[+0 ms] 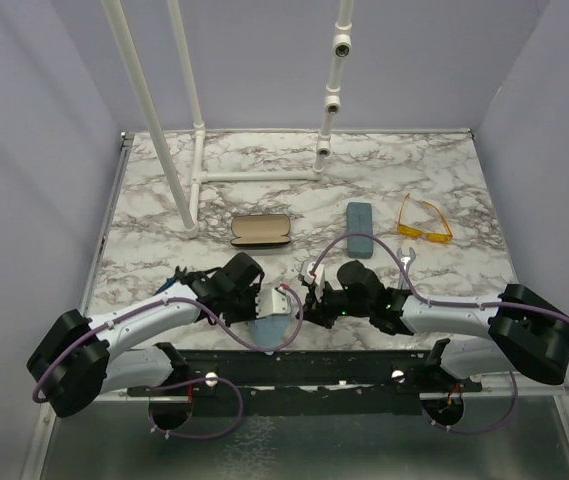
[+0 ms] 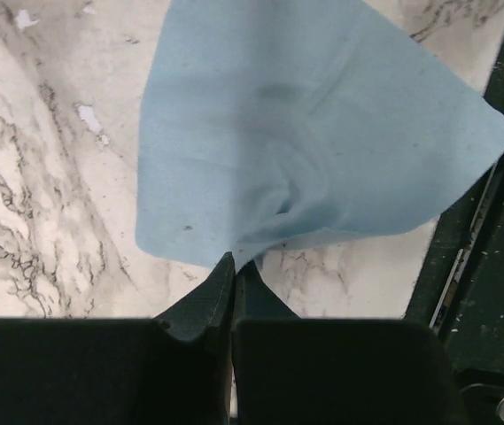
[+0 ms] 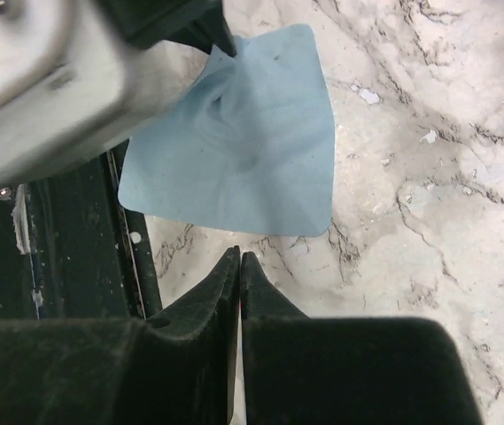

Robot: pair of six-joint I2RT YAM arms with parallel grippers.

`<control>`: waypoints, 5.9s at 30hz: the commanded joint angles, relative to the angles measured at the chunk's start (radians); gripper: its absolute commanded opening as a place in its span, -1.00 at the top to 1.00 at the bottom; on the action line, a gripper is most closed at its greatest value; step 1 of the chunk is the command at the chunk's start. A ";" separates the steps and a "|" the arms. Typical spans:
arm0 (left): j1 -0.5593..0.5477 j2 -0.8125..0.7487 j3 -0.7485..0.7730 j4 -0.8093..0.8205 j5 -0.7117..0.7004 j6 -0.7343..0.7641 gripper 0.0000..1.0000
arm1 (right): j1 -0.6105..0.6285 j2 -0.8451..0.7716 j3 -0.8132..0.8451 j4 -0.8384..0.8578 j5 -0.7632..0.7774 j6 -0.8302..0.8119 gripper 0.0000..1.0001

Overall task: Organize the sunglasses
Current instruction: Fold the glasses cleaning cloth at the center of the board.

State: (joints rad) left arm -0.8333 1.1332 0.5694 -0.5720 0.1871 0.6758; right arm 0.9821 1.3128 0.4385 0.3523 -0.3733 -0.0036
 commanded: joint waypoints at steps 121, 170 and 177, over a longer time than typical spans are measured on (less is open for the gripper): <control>0.232 0.425 0.312 -0.211 0.332 0.047 1.00 | -0.040 0.326 0.017 0.222 0.307 -0.161 0.99; 0.252 0.410 0.380 -0.201 0.428 -0.022 1.00 | 0.202 0.349 -0.050 0.573 0.411 -0.154 -0.23; 0.262 0.406 0.380 -0.203 0.428 -0.019 1.00 | 0.202 0.342 -0.050 0.518 0.475 -0.116 0.02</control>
State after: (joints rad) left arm -0.5812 1.5482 0.9283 -0.7605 0.5743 0.6510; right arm 1.1782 1.6485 0.3775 0.9157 0.0383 -0.1341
